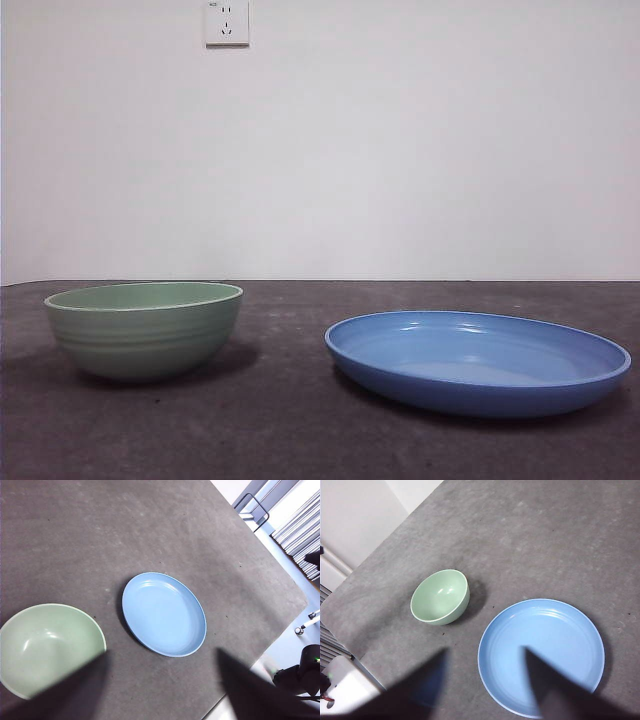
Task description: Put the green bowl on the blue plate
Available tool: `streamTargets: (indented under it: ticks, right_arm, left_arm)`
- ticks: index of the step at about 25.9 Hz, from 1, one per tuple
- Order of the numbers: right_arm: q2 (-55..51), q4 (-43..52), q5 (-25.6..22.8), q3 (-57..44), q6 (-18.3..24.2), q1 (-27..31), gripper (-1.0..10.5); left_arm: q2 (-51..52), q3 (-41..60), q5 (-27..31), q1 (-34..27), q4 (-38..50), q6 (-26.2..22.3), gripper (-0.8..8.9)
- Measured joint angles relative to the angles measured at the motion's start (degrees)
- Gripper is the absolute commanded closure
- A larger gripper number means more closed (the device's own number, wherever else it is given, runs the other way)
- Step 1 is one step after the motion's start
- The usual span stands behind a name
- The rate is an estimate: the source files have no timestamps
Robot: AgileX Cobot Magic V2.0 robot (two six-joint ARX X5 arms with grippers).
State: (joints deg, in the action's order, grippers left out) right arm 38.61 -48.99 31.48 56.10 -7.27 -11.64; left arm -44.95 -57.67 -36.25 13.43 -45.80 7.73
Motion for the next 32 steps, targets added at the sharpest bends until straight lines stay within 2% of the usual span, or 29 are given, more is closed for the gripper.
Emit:
streamTargets:
  ticks: [2, 6, 11, 20, 22, 28, 32]
  right_arm:
    - [0.02, 0.0, 0.0, 0.0, 0.02, 0.0, 3.3]
    - [0.0, -0.02, 0.0, 0.0, 0.13, 0.0, 3.2]
    - [0.0, -0.02, 0.0, 0.0, 0.17, 0.0, 3.2]
    - [0.0, -0.02, 0.02, 0.0, 0.17, 0.0, 3.2]
    - [0.0, -0.02, 0.02, 0.0, 0.17, 0.0, 3.2]
    - [0.0, -0.02, 0.02, 0.0, 0.17, 0.0, 3.2]
    - [0.0, -0.02, 0.02, 0.0, 0.17, 0.0, 3.2]
  left_arm:
    - [0.0, 0.0, 0.0, 0.0, 0.0, -0.48, 2.02]
    - [-0.07, 0.0, 0.98, 0.0, -0.02, -1.55, 1.84]
    - [-1.4, 0.0, 6.32, 0.11, -0.55, -2.29, 1.87]
    - [-7.85, 0.0, 8.2, 0.11, -1.9, -2.32, 1.88]
    - [-9.97, 0.0, 10.08, 0.11, -1.9, -2.34, 1.89]
    - [-17.2, 0.0, 21.09, 0.11, -1.73, -2.43, 1.89]
    - [-22.73, -0.02, 22.69, 0.11, -0.94, -2.47, 1.9]
